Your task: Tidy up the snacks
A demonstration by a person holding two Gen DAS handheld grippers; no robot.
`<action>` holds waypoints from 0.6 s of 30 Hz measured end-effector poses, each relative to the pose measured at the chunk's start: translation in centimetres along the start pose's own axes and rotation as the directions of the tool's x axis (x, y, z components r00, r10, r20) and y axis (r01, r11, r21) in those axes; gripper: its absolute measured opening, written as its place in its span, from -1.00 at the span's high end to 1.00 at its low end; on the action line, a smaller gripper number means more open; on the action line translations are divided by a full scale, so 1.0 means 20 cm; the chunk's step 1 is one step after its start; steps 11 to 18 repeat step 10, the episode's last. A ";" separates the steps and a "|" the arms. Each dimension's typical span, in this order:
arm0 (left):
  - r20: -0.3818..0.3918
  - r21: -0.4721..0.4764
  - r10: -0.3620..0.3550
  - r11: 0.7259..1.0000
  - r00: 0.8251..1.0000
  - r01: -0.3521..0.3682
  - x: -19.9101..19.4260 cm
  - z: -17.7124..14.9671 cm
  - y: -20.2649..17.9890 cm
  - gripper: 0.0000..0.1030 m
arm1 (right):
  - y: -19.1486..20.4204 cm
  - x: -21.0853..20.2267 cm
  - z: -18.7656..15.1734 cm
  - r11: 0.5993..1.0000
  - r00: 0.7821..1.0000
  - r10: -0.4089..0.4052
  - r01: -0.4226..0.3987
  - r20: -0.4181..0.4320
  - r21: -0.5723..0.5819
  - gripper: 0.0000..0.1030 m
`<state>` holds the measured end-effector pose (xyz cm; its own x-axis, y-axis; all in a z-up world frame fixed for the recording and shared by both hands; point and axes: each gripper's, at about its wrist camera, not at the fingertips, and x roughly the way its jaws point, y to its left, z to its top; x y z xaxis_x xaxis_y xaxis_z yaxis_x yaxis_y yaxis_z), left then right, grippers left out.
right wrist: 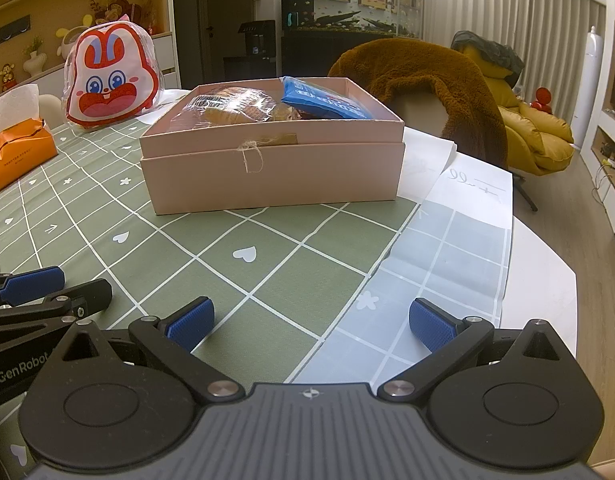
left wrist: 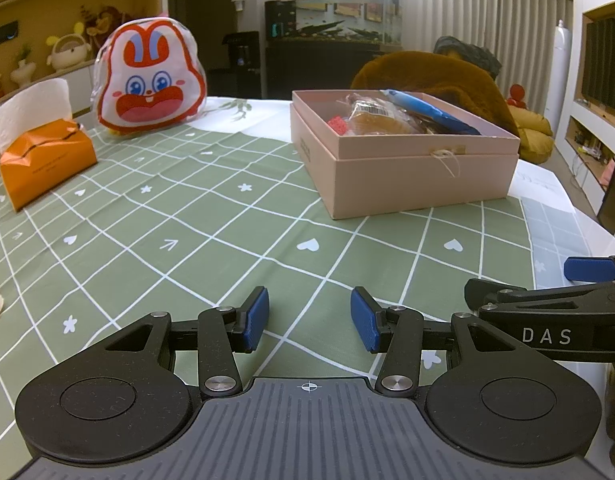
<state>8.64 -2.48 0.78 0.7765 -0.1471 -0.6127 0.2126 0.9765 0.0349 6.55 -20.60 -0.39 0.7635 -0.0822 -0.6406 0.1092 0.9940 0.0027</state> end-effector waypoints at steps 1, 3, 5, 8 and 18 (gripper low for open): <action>0.000 0.000 0.000 1.000 1.000 0.000 0.00 0.00 0.00 -0.02 | 0.00 0.00 0.00 1.000 1.000 0.000 0.000 0.000 0.000 -1.00; 0.000 0.000 0.001 1.000 1.000 -0.001 0.00 0.00 0.00 -0.02 | 0.00 0.00 0.00 1.000 1.000 0.000 0.000 0.000 0.000 -1.00; 0.000 0.001 0.001 1.000 1.000 -0.001 0.00 0.00 0.00 -0.02 | 0.00 0.00 0.00 1.000 1.000 0.000 0.000 0.000 0.000 -1.00; 0.000 0.003 -0.001 1.000 1.000 0.001 0.00 0.00 0.00 -0.01 | 0.00 0.00 0.00 1.000 1.000 0.000 0.000 0.000 0.000 -1.00; -0.001 -0.004 -0.007 1.000 1.000 0.007 0.00 0.00 0.01 -0.01 | 0.00 0.00 0.00 1.000 1.000 0.000 0.000 0.000 0.000 -1.00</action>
